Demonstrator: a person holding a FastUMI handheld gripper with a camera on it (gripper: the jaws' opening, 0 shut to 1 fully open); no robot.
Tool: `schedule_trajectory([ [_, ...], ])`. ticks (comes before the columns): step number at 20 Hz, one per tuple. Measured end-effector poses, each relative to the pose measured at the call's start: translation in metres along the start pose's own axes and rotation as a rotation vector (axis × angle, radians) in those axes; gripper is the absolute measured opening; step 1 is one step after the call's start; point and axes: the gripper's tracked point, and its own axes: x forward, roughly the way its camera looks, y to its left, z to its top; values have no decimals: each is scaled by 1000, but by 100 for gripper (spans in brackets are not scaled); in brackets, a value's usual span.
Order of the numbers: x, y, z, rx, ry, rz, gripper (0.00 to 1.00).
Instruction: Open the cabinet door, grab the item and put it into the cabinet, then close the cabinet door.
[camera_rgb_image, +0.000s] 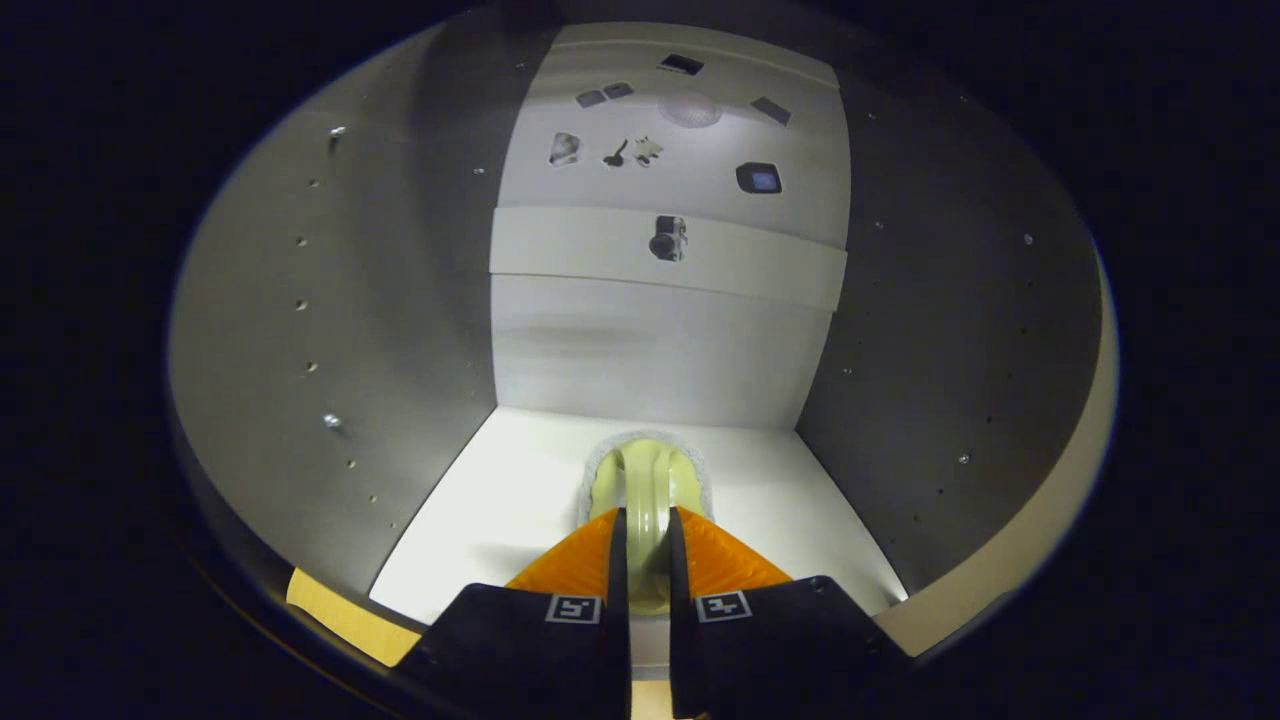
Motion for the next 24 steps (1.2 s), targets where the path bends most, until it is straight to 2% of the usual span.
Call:
schedule_trajectory([
  [2, 8, -3, 2, 19, 4, -18, 20],
  [5, 15, 1, -13, 27, 59, -9, 26],
  [7, 16, 4, -16, 37, 70, -2, 36],
  [11, 10, 2, -9, 60, 49, 2, 79],
  [14, -7, -2, 0, 54, 3, 4, 81],
  [17, -34, -6, 20, 36, -94, 2, 97],
  [18, -48, -8, 29, 27, -134, 2, 99],
  [24, -152, -13, 85, 8, -353, 6, 98],
])
